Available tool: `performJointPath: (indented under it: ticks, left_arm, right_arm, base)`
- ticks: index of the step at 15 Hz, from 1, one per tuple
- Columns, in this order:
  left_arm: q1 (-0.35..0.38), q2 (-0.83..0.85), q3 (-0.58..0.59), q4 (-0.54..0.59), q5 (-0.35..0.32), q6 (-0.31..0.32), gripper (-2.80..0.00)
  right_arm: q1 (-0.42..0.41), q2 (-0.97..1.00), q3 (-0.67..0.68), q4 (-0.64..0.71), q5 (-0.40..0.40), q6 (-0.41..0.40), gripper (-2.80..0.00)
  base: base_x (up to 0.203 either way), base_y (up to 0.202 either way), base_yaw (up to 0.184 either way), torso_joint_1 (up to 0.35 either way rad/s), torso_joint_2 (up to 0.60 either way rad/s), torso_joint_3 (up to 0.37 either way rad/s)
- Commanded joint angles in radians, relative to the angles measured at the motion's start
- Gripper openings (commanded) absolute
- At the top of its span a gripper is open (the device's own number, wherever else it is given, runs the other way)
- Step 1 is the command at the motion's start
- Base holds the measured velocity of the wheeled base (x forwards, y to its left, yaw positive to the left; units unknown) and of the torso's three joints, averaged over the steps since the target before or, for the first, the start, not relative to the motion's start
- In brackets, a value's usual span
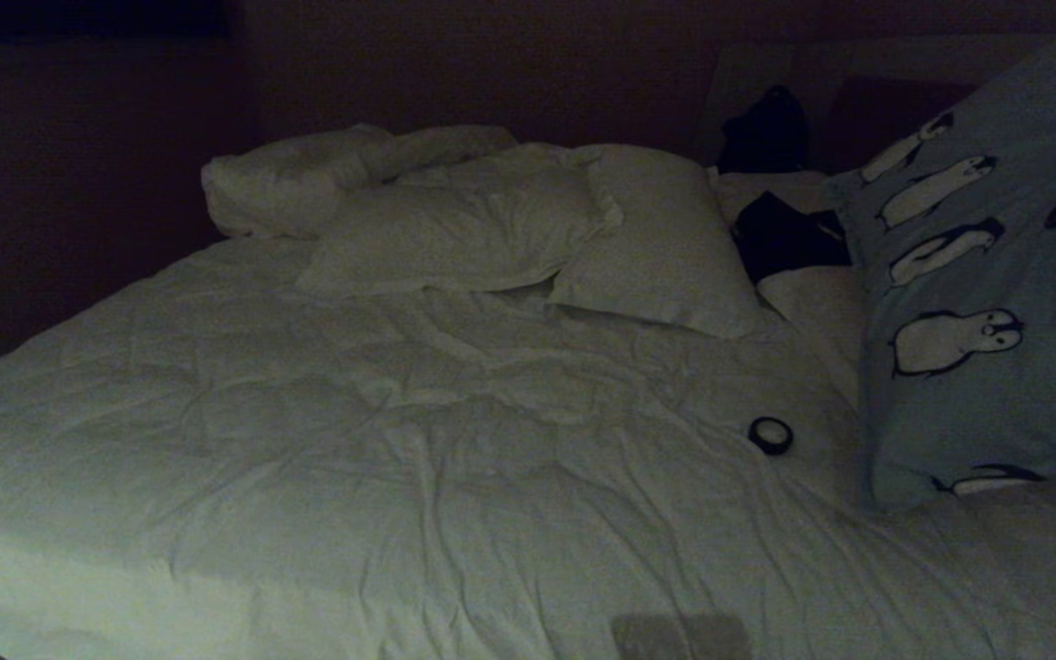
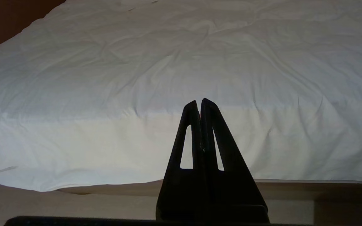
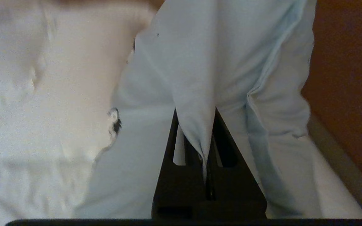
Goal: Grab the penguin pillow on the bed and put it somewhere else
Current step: Place the pillow at the bedside
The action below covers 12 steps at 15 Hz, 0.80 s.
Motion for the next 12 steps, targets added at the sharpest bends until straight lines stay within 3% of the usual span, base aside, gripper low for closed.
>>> performJointPath:
  ticks: [1,4,12]
  left_arm:
    - [-0.001,-0.002,0.002,0.001,0.0,0.001,-2.8]
    - [-0.001,-0.002,0.002,0.001,0.0,0.001,-2.8]
    - [0.001,-0.002,0.002,0.001,0.0,0.001,-2.8]
  right_arm:
    - [0.0,0.073,-0.057,0.475,0.042,-0.12,-2.8]
    - [-0.002,0.104,-0.058,0.49,0.039,-0.216,-2.8]
    - [-0.109,0.169,-0.062,0.37,0.042,-0.248,-2.8]
  base:
    - [0.0,0.0,0.0,0.0,0.0,0.0]
    - [0.0,0.0,0.0,0.0,0.0,0.0]
    - [0.0,0.0,0.0,0.0,0.0,0.0]
